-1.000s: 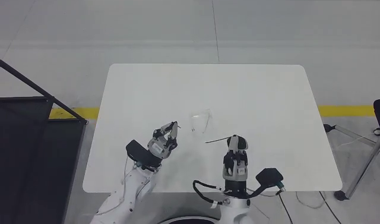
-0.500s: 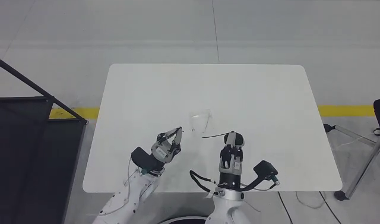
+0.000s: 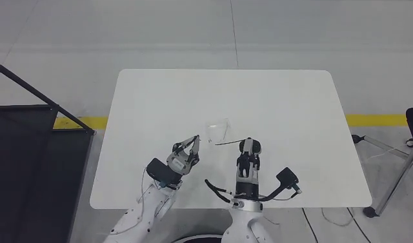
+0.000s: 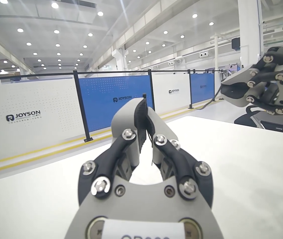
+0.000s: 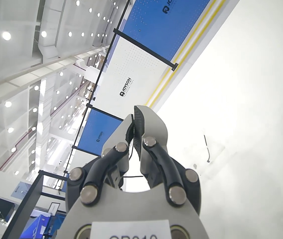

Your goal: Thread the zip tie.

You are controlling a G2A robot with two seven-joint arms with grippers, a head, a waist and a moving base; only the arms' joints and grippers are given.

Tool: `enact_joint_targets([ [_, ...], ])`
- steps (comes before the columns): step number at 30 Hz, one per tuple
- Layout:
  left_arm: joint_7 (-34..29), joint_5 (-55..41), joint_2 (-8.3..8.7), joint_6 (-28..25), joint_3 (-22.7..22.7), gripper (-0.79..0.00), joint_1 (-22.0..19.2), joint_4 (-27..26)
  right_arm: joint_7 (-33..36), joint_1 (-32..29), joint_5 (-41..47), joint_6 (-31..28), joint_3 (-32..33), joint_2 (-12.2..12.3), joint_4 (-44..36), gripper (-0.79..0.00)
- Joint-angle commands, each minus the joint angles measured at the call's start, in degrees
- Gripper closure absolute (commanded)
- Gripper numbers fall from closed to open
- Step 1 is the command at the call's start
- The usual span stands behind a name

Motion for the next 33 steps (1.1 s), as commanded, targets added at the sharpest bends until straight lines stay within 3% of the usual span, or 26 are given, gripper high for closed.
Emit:
enact_joint_targets([
  [1, 0.04, 0.00, -0.11, 0.23, 0.09, 0.000, 0.04, 0.02, -1.13, 0.62, 0.18, 0.67, -0.74, 0.06, 0.77, 0.000],
  [18, -0.03, 0.02, -0.15, 0.32, 0.10, 0.000, 0.10, 0.04, -0.62, 2.82, 2.02, 0.13, -1.92, -0.45, 0.94, 0.000],
  [29, -0.03, 0.02, -0.15, 0.32, 0.10, 0.000, 0.10, 0.04, -10.47, 8.70, 6.43, -0.65, -7.81, -2.19, 7.81, 0.000],
  [33, -0.03, 0.02, -0.15, 0.32, 0.10, 0.000, 0.10, 0.04, -10.74, 8.80, 6.34, -0.57, -7.97, -2.19, 8.07, 0.000],
])
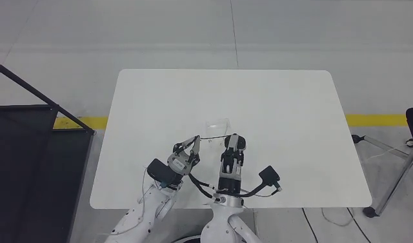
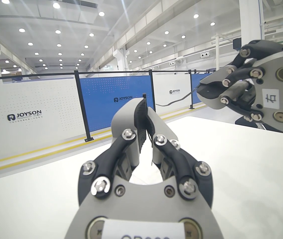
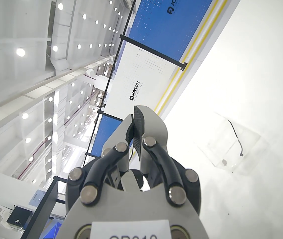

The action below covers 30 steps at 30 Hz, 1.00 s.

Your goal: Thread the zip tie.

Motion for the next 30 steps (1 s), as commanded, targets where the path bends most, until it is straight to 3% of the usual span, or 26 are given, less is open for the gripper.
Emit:
enact_joint_targets([
  [1, 0.00, 0.00, 0.00, 0.00, 0.00, 0.000, 0.00, 0.00, 0.09, -0.02, -0.07, 0.02, 0.02, 0.01, -0.03, 0.000],
  [8, 0.00, 0.00, 0.00, 0.00, 0.00, 0.000, 0.00, 0.00, 0.39, 0.11, -0.03, -0.12, 0.20, 0.03, 0.06, 0.000],
  [16, 0.00, 0.00, 0.00, 0.00, 0.00, 0.000, 0.00, 0.00, 1.04, 0.11, 1.30, -4.43, 0.69, -0.67, 0.45, 0.000],
  [30, 0.00, 0.00, 0.00, 0.00, 0.00, 0.000, 0.00, 0.00, 0.89, 0.16, 0.91, -4.51, 1.00, -1.51, 1.27, 0.000],
])
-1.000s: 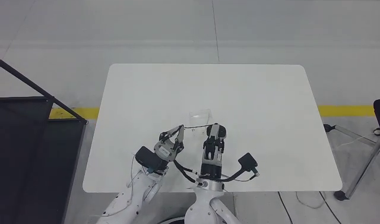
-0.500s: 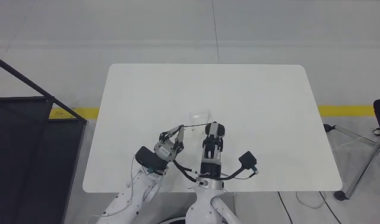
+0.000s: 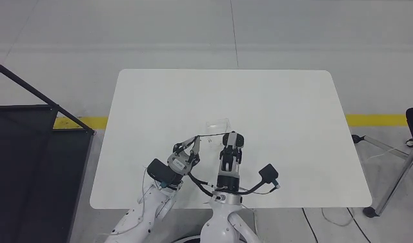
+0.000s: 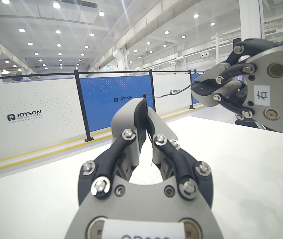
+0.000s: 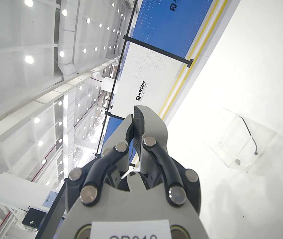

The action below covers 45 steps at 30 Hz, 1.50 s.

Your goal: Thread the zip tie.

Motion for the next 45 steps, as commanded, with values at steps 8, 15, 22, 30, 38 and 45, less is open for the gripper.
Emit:
enact_joint_targets([
  [8, 0.00, 0.00, 0.00, 0.00, 0.00, 0.000, 0.00, 0.00, 0.07, 0.07, -0.65, -0.73, -0.27, -0.05, 0.56, 0.000],
  [15, 0.00, 0.00, 0.00, 0.00, 0.00, 0.000, 0.00, 0.00, -0.17, -0.12, -0.71, -1.53, -0.29, 0.16, 0.56, 0.000],
  [22, 0.00, 0.00, 0.00, 0.00, 0.00, 0.000, 0.00, 0.00, -0.61, 0.22, -0.49, -0.62, -0.51, 0.03, 0.71, 0.000],
  [30, 0.00, 0.00, 0.00, 0.00, 0.00, 0.000, 0.00, 0.00, -0.78, 0.61, -0.36, 0.26, -0.75, -0.27, 1.11, 0.000],
  [38, 0.00, 0.00, 0.00, 0.00, 0.00, 0.000, 0.00, 0.00, -0.85, 0.83, -0.39, 0.09, -0.90, -0.49, 1.40, 0.000],
  [45, 0.00, 0.00, 0.00, 0.00, 0.00, 0.000, 0.00, 0.00, -1.22, 0.87, -0.27, -0.36, -0.92, -0.56, 1.52, 0.000],
])
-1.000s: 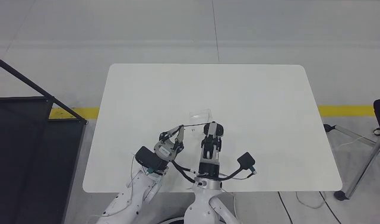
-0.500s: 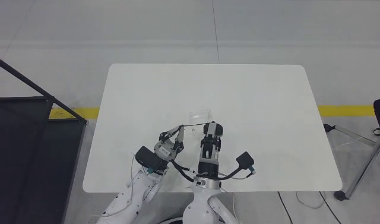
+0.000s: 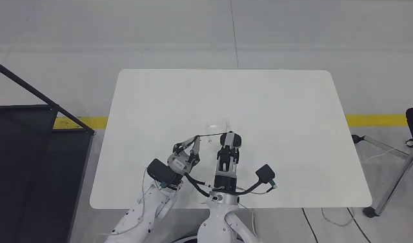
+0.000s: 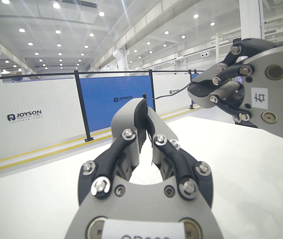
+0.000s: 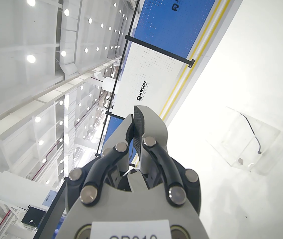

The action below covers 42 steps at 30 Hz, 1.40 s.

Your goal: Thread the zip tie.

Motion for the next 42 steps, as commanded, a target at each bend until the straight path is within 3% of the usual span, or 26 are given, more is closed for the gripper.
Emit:
enact_joint_targets([
  [1, 0.00, 0.00, 0.00, 0.00, 0.00, 0.000, 0.00, 0.00, -0.03, 0.03, 0.01, 0.00, -0.04, -0.02, 0.03, 0.000],
  [18, -2.05, 0.19, 0.01, -0.72, -0.36, 0.000, 0.64, -1.51, -0.12, -1.57, -0.11, -5.08, 0.28, 1.67, -0.92, 0.000],
  [42, -2.94, 0.68, -0.08, -1.63, -0.90, 0.000, 1.18, -2.17, -3.59, -0.10, 0.58, -1.77, -1.40, 1.84, 0.02, 0.000],
])
